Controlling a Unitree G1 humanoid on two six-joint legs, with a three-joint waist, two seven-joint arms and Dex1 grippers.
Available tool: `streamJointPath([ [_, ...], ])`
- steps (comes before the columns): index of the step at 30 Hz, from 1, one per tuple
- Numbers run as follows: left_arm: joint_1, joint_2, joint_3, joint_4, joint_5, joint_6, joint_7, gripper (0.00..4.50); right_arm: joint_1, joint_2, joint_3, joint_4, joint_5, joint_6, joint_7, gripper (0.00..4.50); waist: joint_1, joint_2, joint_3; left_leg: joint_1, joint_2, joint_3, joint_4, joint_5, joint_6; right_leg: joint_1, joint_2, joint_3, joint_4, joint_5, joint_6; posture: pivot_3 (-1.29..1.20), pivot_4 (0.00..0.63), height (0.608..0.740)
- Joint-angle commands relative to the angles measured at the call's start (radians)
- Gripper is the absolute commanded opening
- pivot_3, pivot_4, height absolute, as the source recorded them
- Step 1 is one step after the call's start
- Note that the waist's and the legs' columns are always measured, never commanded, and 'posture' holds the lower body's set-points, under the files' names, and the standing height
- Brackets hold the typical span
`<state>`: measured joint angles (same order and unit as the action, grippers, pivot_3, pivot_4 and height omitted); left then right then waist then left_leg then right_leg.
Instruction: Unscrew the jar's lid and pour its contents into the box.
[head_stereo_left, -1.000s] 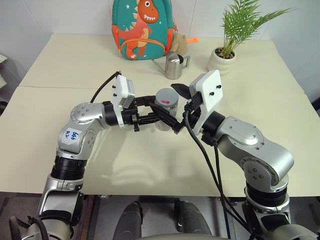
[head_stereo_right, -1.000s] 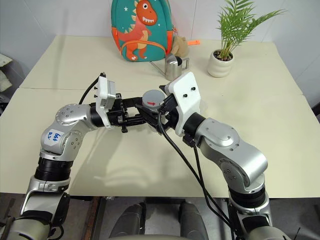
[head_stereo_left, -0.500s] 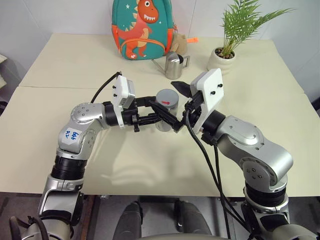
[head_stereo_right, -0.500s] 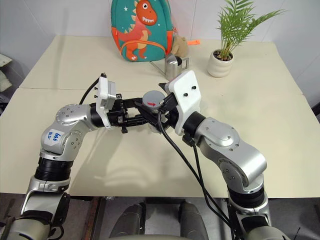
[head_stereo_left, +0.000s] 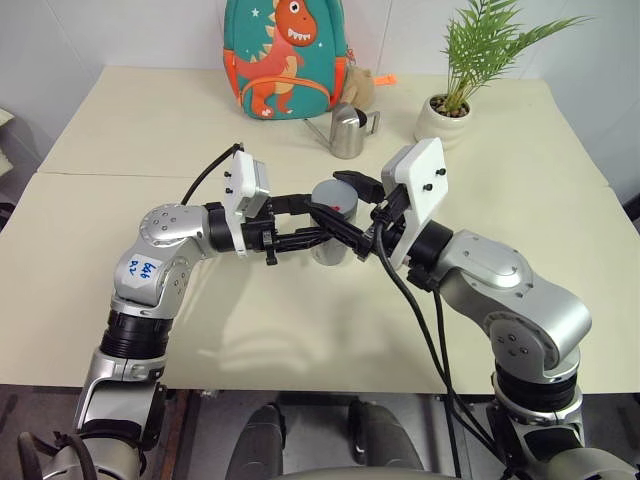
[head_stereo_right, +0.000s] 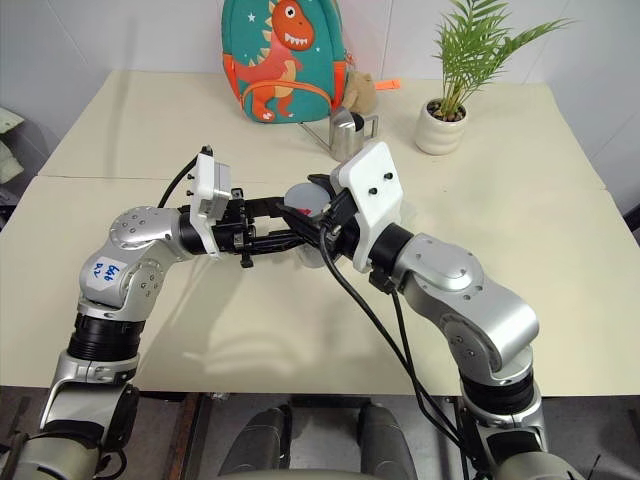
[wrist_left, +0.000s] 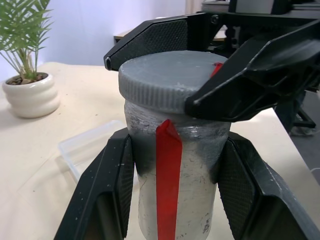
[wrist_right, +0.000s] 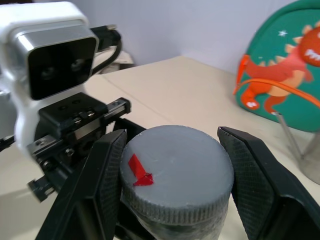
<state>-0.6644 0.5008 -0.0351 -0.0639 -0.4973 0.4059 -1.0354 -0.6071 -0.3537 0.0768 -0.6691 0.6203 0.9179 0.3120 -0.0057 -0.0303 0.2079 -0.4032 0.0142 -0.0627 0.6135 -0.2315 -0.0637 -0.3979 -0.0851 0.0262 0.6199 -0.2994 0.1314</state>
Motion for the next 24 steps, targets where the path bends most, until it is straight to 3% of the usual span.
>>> streamJointPath([
  [1, -0.039, 0.021, 0.017, -0.004, -0.028, -0.005, -0.053, 1.97, -0.042, -0.027, -0.001, -0.035, 0.123, -0.02, 0.159, 2.56, 0.0, 0.0, 0.0, 0.0, 0.0, 0.0, 0.0, 0.0, 0.0, 0.0, 0.0, 0.0, 0.0, 0.0, 0.0, 0.0, 0.15, 0.74],
  [11, -0.087, 0.042, 0.034, 0.06, -0.056, -0.011, -0.17, 1.97, -0.104, -0.061, -0.026, 0.028, 0.252, -0.037, 0.387, 2.56, 0.0, 0.0, 0.0, 0.0, 0.001, 0.0, 0.0, 0.0, 0.0, 0.0, 0.001, 0.0, 0.0, 0.0, 0.0, 0.0, 0.15, 0.74],
  [24, -0.132, 0.055, 0.028, 0.122, -0.047, -0.038, -0.272, 1.97, -0.121, -0.112, -0.03, 0.059, 0.266, -0.046, 0.528, 2.56, 0.001, 0.0, 0.0, 0.0, 0.001, 0.0, 0.0, 0.0, 0.001, 0.0, 0.002, 0.0, -0.001, 0.0, 0.0, 0.0, 0.15, 0.74],
])
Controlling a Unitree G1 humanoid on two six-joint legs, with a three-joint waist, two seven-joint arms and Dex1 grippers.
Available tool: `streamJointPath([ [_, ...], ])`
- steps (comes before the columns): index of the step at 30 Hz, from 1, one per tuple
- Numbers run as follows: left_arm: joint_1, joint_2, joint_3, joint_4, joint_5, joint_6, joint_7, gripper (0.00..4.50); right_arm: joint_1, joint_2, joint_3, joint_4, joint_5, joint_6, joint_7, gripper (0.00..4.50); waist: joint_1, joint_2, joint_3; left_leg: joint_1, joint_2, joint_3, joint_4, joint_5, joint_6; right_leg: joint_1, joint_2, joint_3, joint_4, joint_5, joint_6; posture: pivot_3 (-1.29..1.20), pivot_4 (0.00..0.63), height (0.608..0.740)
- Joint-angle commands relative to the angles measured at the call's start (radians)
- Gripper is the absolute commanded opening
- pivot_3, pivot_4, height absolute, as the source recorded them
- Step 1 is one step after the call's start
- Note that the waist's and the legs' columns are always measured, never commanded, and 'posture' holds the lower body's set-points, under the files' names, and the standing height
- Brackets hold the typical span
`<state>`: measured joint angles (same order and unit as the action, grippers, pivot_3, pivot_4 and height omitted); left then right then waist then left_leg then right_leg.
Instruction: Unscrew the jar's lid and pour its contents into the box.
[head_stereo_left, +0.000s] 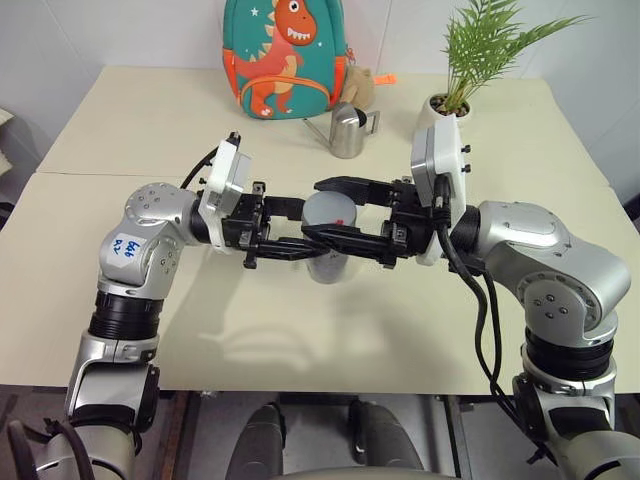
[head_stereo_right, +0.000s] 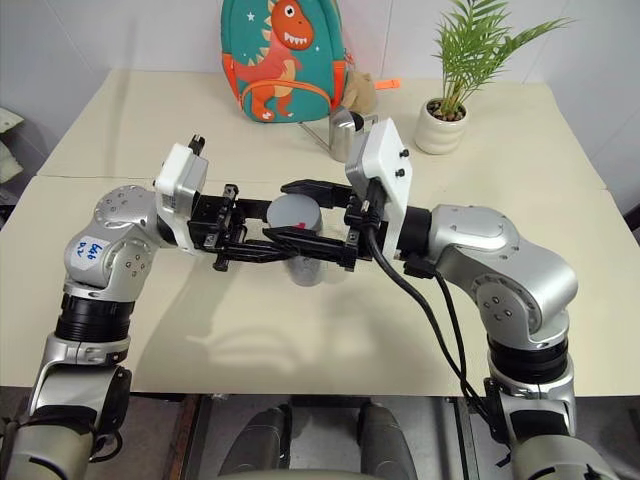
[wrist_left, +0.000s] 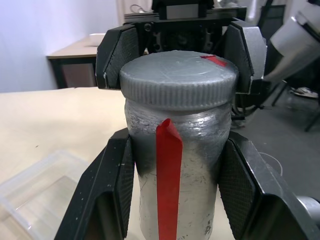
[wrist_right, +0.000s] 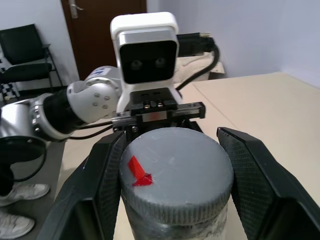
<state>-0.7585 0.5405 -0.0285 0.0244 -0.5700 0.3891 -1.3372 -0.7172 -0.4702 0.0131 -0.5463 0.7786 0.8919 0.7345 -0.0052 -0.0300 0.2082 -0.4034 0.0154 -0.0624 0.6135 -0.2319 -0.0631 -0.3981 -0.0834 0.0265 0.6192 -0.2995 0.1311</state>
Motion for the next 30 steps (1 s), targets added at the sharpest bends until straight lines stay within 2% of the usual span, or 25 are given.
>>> streamJointPath([
  [1, -0.038, 0.016, 0.022, 0.034, 0.025, -0.022, 0.026, 1.97, -0.008, 0.001, 0.033, -0.063, 0.106, -0.023, 0.111, 2.56, 0.0, 0.0, 0.0, 0.0, 0.0, 0.0, 0.0, 0.0, 0.0, 0.0, 0.0, 0.0, 0.0, 0.0, 0.0, 0.0, 0.15, 0.74],
  [13, -0.041, 0.017, 0.014, 0.011, 0.016, -0.012, 0.017, 1.97, -0.02, -0.016, 0.047, -0.024, 0.072, -0.051, 0.133, 2.56, 0.0, 0.0, 0.0, 0.0, 0.0, 0.0, 0.0, 0.0, 0.0, 0.0, 0.0, 0.0, 0.0, 0.0, 0.0, 0.0, 0.15, 0.74],
  [18, -0.038, 0.014, 0.012, 0.002, 0.015, -0.009, 0.019, 1.97, -0.022, -0.009, 0.056, -0.012, 0.046, -0.07, 0.122, 4.27, 0.0, 0.0, 0.0, 0.0, 0.0, 0.0, 0.0, 0.0, 0.0, 0.0, 0.0, 0.0, 0.0, 0.0, 0.0, 0.0, 0.15, 0.74],
  [19, -0.037, 0.013, 0.012, 0.001, 0.015, -0.008, 0.019, 1.97, -0.021, -0.007, 0.056, -0.01, 0.04, -0.075, 0.118, 4.49, 0.0, 0.0, 0.0, 0.0, 0.0, 0.0, 0.0, 0.0, 0.0, 0.0, 0.0, 0.0, 0.0, 0.0, 0.0, 0.0, 0.15, 0.74],
  [30, -0.032, 0.018, 0.009, -0.014, 0.013, -0.008, 0.013, 1.97, -0.035, -0.018, 0.058, 0.025, -0.003, -0.122, 0.113, 4.49, 0.0, 0.0, 0.0, 0.0, 0.0, 0.0, 0.0, 0.0, 0.0, 0.0, 0.001, 0.0, 0.0, 0.0, 0.0, 0.0, 0.15, 0.74],
])
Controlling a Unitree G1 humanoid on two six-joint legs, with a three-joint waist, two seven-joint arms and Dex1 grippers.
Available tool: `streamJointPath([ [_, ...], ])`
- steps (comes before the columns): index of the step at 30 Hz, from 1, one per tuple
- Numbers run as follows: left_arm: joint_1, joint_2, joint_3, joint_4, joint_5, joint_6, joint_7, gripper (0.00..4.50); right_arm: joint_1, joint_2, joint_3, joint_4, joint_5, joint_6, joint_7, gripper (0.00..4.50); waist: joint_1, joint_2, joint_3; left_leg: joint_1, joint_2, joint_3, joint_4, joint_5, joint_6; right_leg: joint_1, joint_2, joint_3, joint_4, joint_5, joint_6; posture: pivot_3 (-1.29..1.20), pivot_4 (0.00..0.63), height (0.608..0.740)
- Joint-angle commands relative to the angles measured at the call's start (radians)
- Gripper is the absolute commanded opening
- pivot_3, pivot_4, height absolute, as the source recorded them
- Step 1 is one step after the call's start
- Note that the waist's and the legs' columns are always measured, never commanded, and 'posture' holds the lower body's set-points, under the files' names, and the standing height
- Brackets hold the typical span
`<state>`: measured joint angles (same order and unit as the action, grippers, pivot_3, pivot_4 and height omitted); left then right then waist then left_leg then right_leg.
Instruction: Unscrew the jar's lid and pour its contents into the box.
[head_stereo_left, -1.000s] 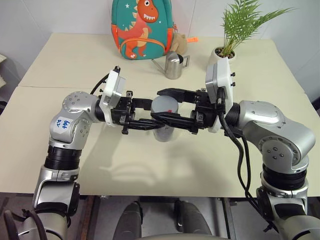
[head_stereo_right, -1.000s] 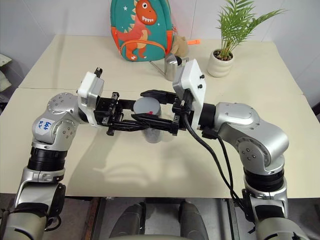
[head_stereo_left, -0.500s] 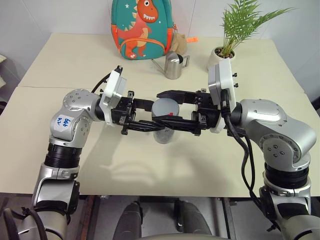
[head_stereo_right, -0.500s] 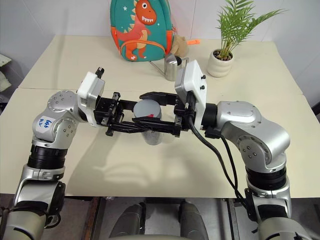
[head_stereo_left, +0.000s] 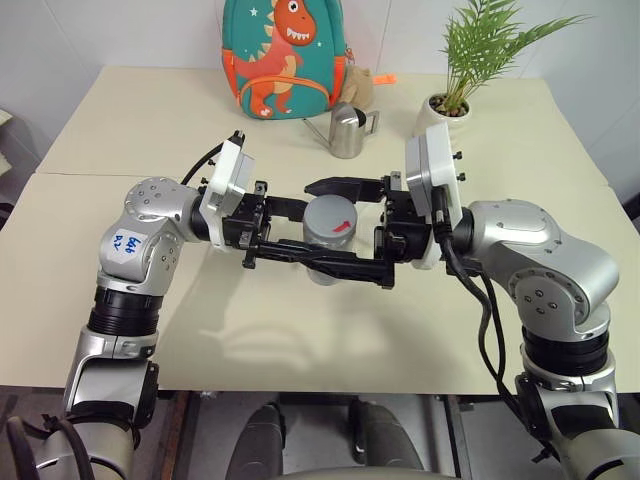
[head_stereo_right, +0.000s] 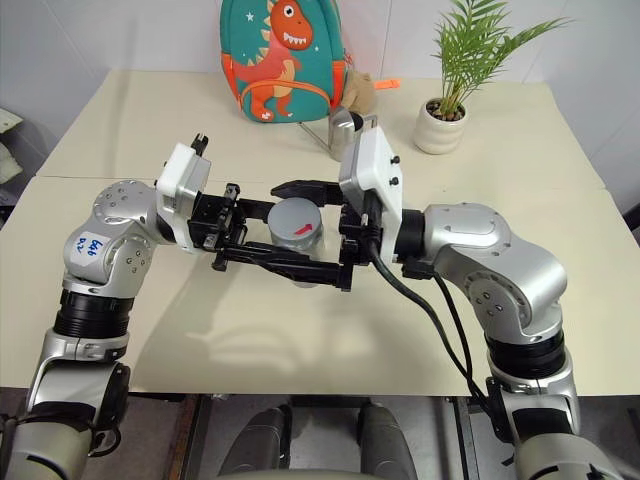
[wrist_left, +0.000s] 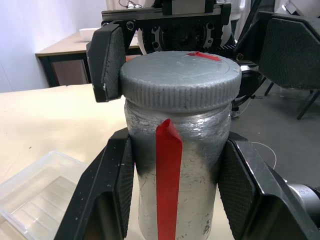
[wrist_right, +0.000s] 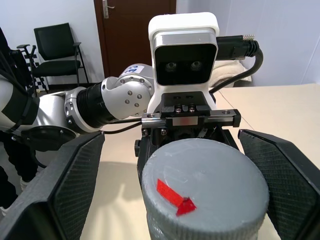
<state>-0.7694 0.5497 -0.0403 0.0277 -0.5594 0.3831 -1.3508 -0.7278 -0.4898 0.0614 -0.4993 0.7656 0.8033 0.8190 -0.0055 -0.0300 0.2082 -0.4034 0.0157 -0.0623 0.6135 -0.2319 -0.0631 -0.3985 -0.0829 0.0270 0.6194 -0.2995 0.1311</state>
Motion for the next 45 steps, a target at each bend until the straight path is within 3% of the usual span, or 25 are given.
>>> streamJointPath([
  [1, -0.02, 0.009, 0.019, -0.02, 0.002, -0.003, 0.026, 1.97, -0.026, 0.002, 0.011, -0.018, 0.006, -0.036, 0.028, 4.49, 0.0, 0.0, 0.0, 0.0, 0.0, 0.0, 0.0, 0.0, 0.0, 0.0, 0.0, 0.0, 0.0, 0.0, 0.0, 0.0, 0.15, 0.74],
  [31, 0.018, 0.004, -0.01, -0.071, 0.01, -0.026, 0.027, 1.97, -0.113, 0.046, 0.044, 0.13, -0.127, -0.09, -0.003, 4.49, 0.0, 0.0, 0.0, 0.0, 0.0, 0.001, 0.0, 0.0, 0.0, -0.001, 0.0, 0.002, 0.001, 0.0, 0.0, 0.0, 0.15, 0.74],
  [45, 0.034, 0.034, 0.012, -0.079, -0.004, -0.018, 0.047, 1.97, -0.06, -0.057, -0.02, 0.091, -0.125, -0.059, -0.02, 4.49, 0.0, 0.0, 0.0, -0.001, 0.0, 0.003, 0.0, 0.0, 0.0, -0.003, 0.0, 0.003, 0.001, 0.0, 0.0, 0.0, 0.15, 0.74],
])
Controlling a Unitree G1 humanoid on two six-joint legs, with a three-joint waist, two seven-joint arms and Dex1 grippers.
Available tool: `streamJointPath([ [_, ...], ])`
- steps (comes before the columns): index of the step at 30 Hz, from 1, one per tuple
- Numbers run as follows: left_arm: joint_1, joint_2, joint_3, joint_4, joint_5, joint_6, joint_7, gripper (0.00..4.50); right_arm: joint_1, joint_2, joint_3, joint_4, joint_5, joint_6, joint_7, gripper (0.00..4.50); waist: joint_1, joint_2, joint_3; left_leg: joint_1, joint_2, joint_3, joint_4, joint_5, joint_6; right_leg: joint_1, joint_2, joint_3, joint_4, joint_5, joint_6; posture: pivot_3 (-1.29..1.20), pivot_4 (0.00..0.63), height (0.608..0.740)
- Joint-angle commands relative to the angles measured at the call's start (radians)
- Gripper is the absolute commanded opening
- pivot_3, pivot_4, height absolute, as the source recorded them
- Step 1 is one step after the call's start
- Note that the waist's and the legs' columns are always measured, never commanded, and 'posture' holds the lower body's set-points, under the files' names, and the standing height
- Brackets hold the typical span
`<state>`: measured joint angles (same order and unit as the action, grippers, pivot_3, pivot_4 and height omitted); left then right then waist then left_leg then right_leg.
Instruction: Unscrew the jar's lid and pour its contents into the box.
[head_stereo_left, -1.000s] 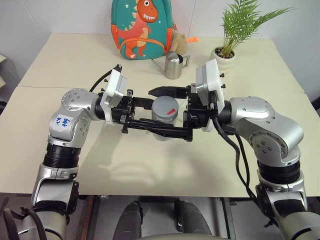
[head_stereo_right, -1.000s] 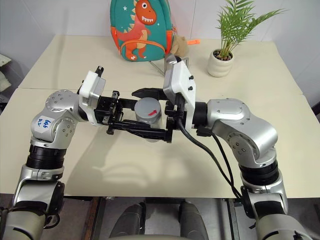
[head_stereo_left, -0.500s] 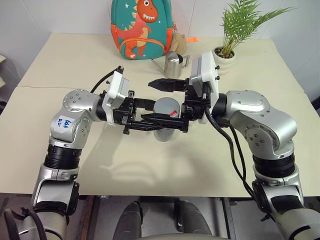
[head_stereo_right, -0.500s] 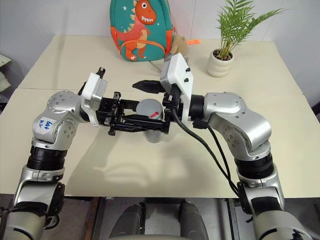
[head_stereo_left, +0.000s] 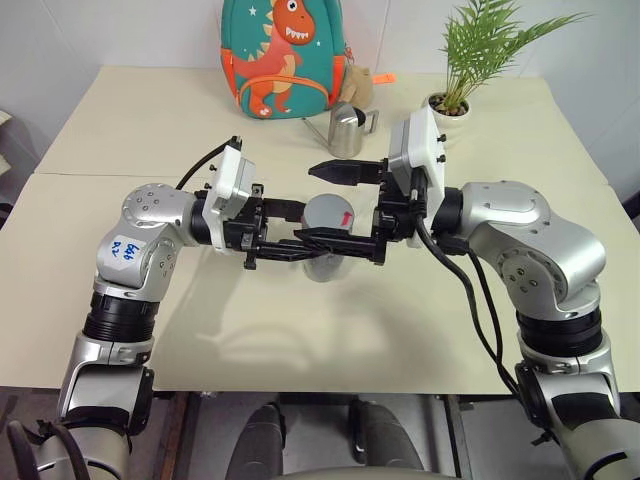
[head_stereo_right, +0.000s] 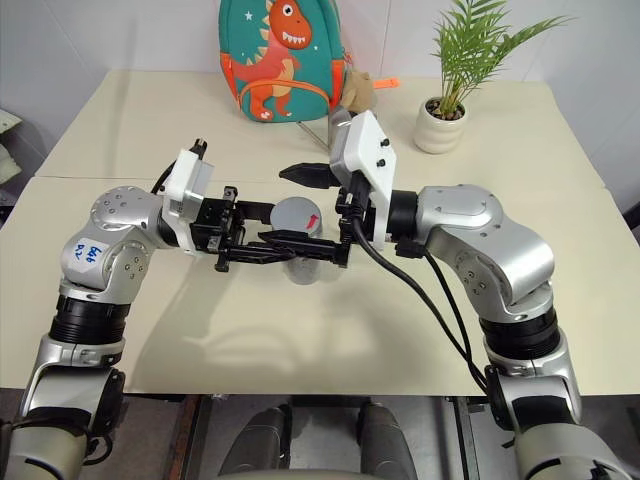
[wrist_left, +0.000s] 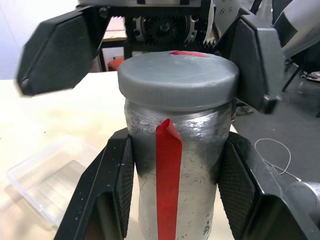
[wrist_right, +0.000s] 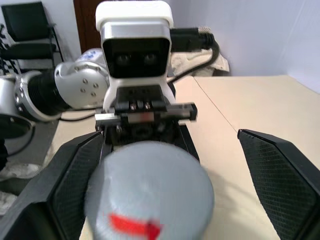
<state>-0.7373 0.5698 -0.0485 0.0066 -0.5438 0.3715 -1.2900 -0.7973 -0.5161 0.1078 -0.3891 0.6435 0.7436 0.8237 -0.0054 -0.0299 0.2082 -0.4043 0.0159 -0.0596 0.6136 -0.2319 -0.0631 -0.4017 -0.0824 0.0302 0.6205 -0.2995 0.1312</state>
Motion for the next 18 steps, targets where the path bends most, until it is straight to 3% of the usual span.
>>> streamJointPath([
  [1, 0.003, 0.015, 0.021, -0.058, -0.02, -0.006, -0.013, 1.97, 0.012, -0.037, -0.07, -0.023, 0.001, 0.004, -0.027, 4.49, 0.0, 0.0, 0.0, 0.0, 0.0, 0.0, 0.0, 0.0, 0.0, 0.0, 0.0, 0.0, 0.0, 0.0, 0.0, 0.0, 0.15, 0.74],
  [18, 0.004, 0.012, 0.029, -0.037, -0.023, -0.011, -0.007, 1.97, 0.05, -0.128, -0.126, -0.096, 0.065, 0.06, -0.037, 4.49, 0.001, 0.0, 0.0, 0.0, 0.0, 0.001, 0.0, 0.0, 0.0, 0.0, 0.0, 0.001, 0.0, 0.0, 0.0, 0.0, 0.15, 0.74],
])
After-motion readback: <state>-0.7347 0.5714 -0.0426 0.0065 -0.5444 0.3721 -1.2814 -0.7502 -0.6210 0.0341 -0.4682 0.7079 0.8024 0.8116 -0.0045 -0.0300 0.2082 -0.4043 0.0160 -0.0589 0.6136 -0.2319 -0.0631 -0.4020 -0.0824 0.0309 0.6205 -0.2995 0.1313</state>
